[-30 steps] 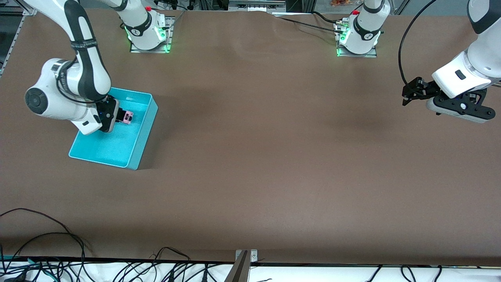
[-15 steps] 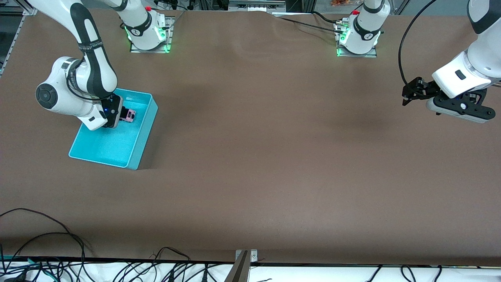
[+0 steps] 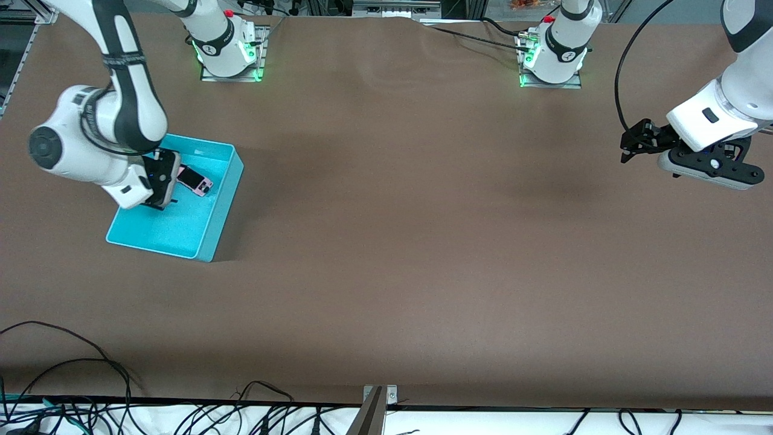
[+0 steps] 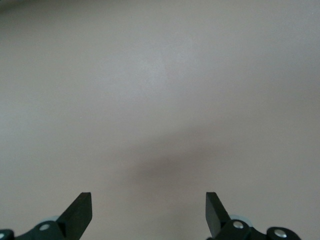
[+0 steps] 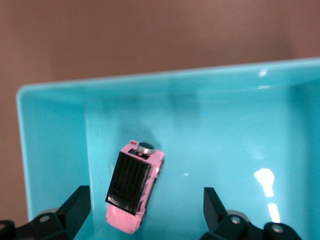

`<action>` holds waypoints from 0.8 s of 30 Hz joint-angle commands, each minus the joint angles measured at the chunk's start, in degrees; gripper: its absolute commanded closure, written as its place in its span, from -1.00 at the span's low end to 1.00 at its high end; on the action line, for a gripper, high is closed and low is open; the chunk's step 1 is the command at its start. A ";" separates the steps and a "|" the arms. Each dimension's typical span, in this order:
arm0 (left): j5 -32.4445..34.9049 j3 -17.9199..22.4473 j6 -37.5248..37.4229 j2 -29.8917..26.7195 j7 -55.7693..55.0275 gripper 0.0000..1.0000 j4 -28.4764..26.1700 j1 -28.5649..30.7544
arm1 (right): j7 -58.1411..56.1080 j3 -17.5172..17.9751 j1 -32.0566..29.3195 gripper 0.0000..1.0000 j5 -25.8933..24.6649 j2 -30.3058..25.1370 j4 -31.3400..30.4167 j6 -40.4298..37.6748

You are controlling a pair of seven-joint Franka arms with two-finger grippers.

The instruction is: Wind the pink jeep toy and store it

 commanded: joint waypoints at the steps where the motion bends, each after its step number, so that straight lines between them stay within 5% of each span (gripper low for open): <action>1: -1.03 0.60 -1.53 0.94 -0.05 -1.00 2.12 -0.51 | 13.23 0.00 0.15 -1.00 0.93 -0.37 14.07 -13.44; 14: -1.03 0.60 -1.53 0.94 -0.05 -1.00 2.12 -0.43 | 55.95 0.52 0.67 -1.00 -1.80 -0.55 34.64 -30.06; 24: -0.95 0.60 -1.53 0.94 -0.05 -1.00 2.12 -0.43 | 77.42 0.26 1.64 -1.00 -5.83 -0.99 40.63 -32.43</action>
